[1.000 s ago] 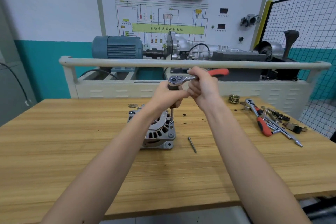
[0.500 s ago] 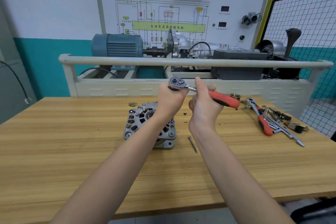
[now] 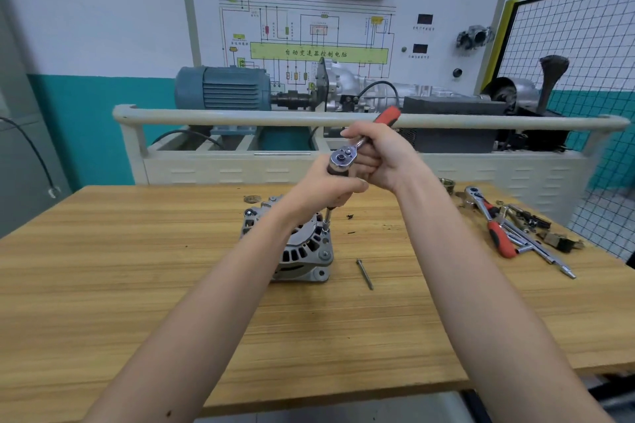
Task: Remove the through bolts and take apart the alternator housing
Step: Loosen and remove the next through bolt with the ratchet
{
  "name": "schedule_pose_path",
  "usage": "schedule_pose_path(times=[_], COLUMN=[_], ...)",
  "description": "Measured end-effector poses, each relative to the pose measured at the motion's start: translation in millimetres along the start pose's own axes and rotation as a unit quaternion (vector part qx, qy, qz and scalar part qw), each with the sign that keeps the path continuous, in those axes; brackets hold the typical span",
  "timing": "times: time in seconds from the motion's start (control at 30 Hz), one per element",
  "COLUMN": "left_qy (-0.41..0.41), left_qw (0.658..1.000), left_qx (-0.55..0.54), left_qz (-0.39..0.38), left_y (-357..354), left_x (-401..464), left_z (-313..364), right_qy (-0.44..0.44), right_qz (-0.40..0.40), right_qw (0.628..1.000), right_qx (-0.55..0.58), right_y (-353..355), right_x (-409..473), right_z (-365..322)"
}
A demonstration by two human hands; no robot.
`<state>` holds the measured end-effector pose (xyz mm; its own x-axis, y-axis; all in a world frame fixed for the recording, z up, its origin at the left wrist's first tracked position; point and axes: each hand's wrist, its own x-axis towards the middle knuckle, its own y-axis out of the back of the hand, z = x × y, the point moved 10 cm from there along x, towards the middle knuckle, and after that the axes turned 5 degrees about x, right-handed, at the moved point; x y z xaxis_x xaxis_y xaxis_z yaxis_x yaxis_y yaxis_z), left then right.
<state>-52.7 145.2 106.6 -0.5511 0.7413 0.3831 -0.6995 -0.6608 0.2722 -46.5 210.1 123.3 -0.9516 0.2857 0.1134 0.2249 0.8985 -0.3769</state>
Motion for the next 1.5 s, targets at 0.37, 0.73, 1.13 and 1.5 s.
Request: schedule_pose_path(times=[0.37,0.73,1.13,1.5], left_qy=[-0.052,-0.013,-0.054,-0.035], left_qw=[0.969,1.0,0.97,0.995], left_qx=[-0.006,-0.019,-0.019,0.036], left_qz=[0.242,0.012,0.236,0.081], left_y=[18.5,-1.4,18.9,6.7], left_x=[-11.2,2.9,-9.5,-0.9], left_z=[-1.4,-1.8,-9.8,-2.1], right_qy=[0.237,0.017,0.224,0.059], right_qz=[0.261,0.013,0.248,0.071], right_qw=[0.918,1.0,0.927,0.989], right_qx=[0.179,0.016,0.168,0.118], right_y=[46.7,8.8,47.7,36.2], right_x=[-67.5,-1.9,-67.3,-6.2], right_z=[29.4,-2.1,29.1,-14.9])
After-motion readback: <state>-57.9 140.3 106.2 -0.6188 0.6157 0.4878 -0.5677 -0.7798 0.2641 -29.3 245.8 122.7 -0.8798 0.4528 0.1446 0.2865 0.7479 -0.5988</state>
